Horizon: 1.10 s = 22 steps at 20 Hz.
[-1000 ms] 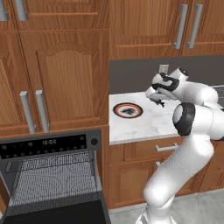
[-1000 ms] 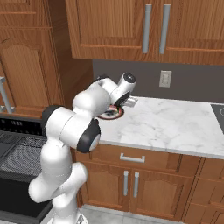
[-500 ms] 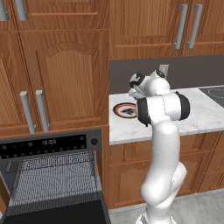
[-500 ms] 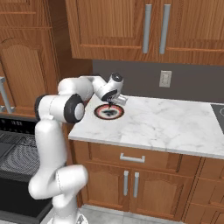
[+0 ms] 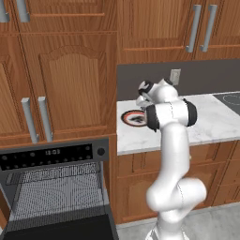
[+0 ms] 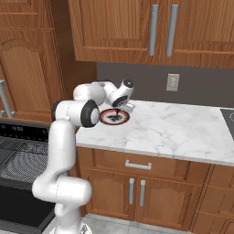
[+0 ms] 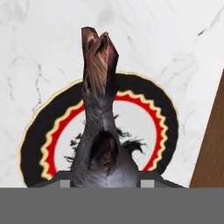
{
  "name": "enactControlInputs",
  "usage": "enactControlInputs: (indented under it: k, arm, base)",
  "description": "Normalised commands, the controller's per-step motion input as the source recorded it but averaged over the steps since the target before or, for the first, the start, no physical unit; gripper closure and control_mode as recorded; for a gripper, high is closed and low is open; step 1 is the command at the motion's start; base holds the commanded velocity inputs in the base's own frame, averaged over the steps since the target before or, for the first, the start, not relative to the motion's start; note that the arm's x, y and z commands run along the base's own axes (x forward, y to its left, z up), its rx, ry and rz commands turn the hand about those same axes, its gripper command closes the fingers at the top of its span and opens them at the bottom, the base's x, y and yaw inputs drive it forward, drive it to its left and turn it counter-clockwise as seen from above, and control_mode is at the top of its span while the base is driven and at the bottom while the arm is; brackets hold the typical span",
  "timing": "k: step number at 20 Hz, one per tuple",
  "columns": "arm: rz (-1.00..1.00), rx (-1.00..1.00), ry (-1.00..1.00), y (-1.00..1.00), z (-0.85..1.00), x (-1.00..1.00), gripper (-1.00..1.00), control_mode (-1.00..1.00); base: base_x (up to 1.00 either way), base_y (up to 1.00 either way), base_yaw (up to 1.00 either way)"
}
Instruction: Take the fish from the oven and place it on the plate on the counter.
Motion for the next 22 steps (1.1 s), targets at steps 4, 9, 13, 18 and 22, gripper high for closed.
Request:
enactControlInputs:
  k: [4, 9, 13, 18, 22]
  arm:
    - [0.14, 0.0, 0.03, 0.0, -0.48, 0.26, 1.0, -1.0]
    - [0.14, 0.0, 0.04, 0.0, -0.51, 0.4, 1.0, -1.0]
    - [0.15, 0.0, 0.02, 0.0, -0.4, 0.42, 1.0, -1.0]
    - [0.13, -0.03, 0.0, 0.0, -0.2, 0.45, 1.0, -1.0]
    - [0.12, -0.06, 0.0, 0.07, -0.23, 0.24, 1.0, -1.0]
  base:
    - [0.0, 0.0, 0.0]
    - [0.0, 0.0, 0.0]
    - [0.0, 0.0, 0.0]
    - [0.0, 0.0, 0.0]
    - [0.0, 0.0, 0.0]
